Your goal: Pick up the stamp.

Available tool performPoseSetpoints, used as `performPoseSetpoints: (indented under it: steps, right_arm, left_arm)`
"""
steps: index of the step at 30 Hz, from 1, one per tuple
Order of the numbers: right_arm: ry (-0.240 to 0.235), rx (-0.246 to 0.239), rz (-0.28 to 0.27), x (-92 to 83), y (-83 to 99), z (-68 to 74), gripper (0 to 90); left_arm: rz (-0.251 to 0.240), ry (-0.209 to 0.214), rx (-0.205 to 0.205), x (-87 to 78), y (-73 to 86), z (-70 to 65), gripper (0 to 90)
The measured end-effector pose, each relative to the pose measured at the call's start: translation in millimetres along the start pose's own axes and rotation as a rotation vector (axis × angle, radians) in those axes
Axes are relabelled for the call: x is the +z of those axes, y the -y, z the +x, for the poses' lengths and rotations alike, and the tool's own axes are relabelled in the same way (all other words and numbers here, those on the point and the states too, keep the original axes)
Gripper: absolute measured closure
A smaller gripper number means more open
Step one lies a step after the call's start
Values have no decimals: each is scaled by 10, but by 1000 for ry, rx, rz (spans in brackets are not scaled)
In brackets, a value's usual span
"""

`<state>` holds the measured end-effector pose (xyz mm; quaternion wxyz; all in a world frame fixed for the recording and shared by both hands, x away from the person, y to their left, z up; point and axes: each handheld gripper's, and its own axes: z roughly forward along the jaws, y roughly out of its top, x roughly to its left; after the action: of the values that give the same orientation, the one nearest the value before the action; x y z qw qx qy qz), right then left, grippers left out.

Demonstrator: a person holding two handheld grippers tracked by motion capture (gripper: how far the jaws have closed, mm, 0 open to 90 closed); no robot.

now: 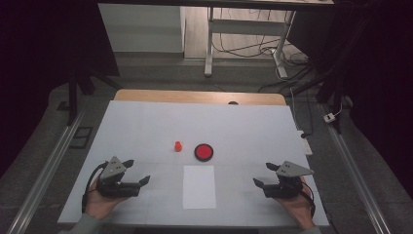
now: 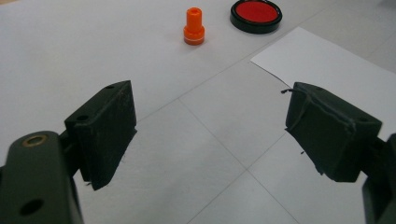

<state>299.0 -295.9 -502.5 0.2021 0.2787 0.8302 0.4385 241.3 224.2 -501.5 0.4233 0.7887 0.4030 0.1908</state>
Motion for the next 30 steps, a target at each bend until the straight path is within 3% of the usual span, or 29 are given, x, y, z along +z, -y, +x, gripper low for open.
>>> performPoseSetpoints:
  steps: [13,23,30]
  right_arm:
    - [6,6,4,-3,-1,-1,229]
    - [7,9,3,-6,-6,-6,234]
    - [6,7,2,-4,-9,-6,236]
  left_arm:
    - [4,14,31,86,-182,0,180]
    - [-5,50,3,190,-343,63,183]
    - [-4,56,13,283,-481,81,191]
